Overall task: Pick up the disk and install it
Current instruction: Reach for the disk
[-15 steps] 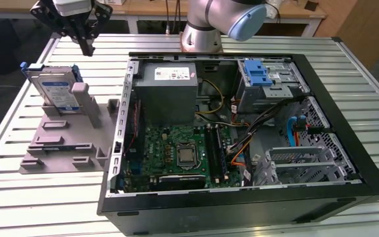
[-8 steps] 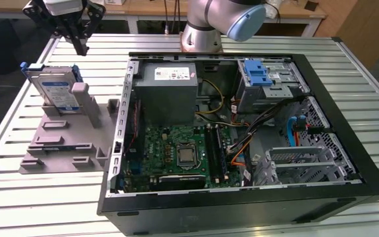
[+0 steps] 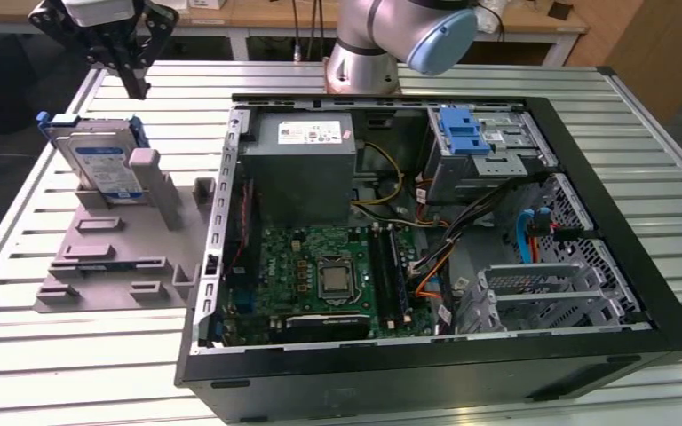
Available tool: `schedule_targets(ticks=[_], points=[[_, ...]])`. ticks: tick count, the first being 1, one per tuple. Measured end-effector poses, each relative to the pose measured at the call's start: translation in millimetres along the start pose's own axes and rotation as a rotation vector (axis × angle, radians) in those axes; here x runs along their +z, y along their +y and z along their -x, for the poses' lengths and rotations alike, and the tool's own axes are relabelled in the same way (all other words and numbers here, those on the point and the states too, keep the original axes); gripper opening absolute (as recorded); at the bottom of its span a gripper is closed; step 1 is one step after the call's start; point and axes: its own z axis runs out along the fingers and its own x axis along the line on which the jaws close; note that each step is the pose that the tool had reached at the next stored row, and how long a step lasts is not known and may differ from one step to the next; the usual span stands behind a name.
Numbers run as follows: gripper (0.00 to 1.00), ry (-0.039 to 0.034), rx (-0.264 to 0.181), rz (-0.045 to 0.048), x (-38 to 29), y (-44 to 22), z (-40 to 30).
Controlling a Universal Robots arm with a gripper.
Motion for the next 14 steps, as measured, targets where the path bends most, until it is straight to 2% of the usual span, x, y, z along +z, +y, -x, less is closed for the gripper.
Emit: schedule_targets(ticks=[4,14], points=[[0.11,0.0,0.0,0.0,0.0,-0.1,-3.4],[0.11,0.0011,0.0,-0.0001,0.1,0.8,-6.3]])
